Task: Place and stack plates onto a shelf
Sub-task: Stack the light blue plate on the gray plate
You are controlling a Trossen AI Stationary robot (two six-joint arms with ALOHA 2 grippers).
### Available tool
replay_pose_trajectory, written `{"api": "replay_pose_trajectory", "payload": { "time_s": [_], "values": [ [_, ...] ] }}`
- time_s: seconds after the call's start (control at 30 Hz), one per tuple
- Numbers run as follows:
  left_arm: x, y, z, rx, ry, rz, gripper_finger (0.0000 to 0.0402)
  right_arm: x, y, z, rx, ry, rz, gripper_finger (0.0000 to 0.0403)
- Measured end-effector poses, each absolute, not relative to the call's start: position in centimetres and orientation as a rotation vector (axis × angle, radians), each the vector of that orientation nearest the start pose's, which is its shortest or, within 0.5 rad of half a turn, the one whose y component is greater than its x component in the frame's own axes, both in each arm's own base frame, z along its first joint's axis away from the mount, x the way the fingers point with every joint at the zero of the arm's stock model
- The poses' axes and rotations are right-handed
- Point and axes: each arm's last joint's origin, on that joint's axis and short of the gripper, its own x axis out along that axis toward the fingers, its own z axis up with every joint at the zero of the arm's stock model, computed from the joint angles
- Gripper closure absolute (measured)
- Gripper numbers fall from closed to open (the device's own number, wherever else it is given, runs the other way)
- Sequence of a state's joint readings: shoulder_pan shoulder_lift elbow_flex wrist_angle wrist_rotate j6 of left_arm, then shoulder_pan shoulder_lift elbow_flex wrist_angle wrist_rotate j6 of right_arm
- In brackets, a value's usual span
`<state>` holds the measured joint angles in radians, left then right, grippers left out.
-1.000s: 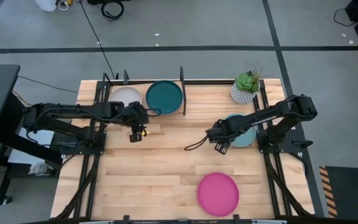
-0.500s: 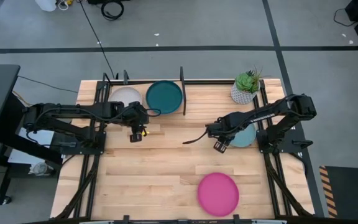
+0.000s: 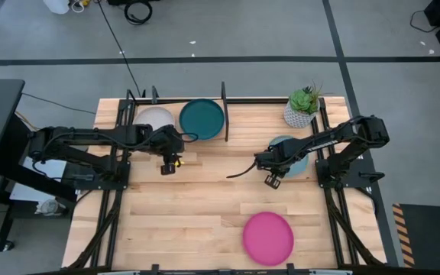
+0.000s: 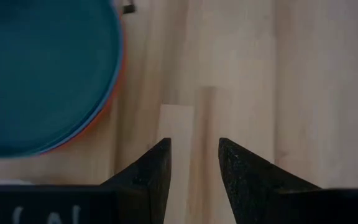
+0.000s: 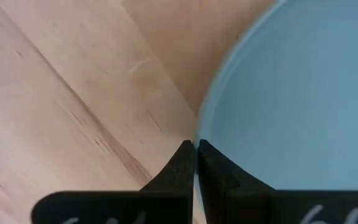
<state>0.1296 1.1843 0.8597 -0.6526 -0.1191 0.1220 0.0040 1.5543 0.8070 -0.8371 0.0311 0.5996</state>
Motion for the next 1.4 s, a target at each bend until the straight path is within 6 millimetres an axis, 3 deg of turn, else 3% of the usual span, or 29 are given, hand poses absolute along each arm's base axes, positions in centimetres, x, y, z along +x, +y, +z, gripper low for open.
{"api": "replay_pose_trajectory", "payload": {
  "time_s": [0.17,0.4,0.6,0.83,1.1,1.4],
  "values": [
    [23.0,2.1,25.0,0.186,0.925,0.009,0.0260,24.1,0.8,15.5,0.409,1.511,-0.417,0.0386],
    [23.9,-1.0,25.7,0.390,0.780,-0.225,0.0259,26.7,4.0,18.7,0.290,1.404,-0.162,0.0387],
    [25.2,-3.7,25.7,0.574,0.682,-0.239,0.0234,28.8,6.5,21.4,0.174,1.226,0.041,0.0386],
    [26.8,-5.7,24.3,0.666,0.654,-0.232,0.0181,30.0,7.4,22.5,0.118,1.068,0.165,0.0386],
    [28.9,-6.2,23.3,0.756,0.588,-0.164,0.0173,30.9,7.8,23.2,0.098,0.951,0.292,0.0386],
    [29.4,-6.3,23.1,0.796,0.557,-0.177,0.0173,31.5,8.6,23.9,0.030,0.835,0.378,0.0386]
  ]
}}
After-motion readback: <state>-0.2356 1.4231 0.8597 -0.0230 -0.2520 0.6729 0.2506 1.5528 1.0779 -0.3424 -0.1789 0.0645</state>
